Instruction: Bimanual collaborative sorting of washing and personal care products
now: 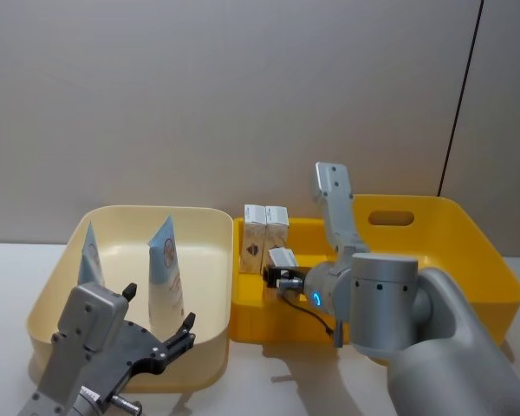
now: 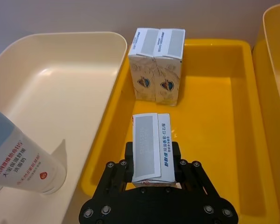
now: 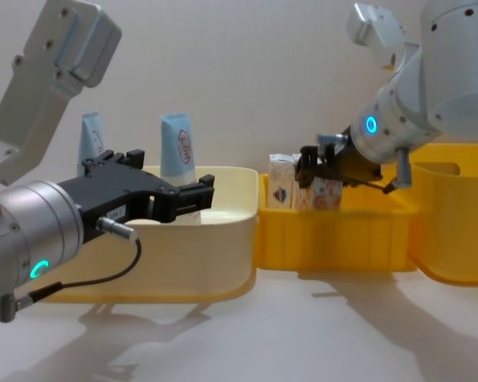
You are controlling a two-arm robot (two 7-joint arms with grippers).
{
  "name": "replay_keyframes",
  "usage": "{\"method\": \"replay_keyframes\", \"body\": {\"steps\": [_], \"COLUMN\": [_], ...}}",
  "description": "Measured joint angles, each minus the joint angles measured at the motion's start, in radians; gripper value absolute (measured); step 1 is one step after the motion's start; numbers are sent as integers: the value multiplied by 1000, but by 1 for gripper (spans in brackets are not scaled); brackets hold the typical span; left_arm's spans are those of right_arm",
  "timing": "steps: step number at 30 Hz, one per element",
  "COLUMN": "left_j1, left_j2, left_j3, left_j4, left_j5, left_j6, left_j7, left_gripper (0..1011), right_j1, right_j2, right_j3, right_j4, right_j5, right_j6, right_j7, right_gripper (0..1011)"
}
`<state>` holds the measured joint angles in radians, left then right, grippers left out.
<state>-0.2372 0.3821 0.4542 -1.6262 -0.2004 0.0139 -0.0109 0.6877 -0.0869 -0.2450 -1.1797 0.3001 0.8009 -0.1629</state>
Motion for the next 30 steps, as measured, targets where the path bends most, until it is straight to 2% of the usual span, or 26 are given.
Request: {"method": "replay_keyframes", "body": {"steps": [12,30], "left_j1": [0,0], "left_j2": [0,0], "left_j3": [0,0], "left_j4": [0,0], "left_j5": [0,0], "left_j6": [0,0], "left_j7": [0,0], "left_gripper": [1003,1003], "right_j1": [-12,-28], "right_j2": [15,57], "right_j3": [-9,-5], "right_j4": [-72,-214], "right_j5": [-15,-59], "right_j6": [-70,-221], "right_j7": [29,57], "right_gripper": [422,421]}}
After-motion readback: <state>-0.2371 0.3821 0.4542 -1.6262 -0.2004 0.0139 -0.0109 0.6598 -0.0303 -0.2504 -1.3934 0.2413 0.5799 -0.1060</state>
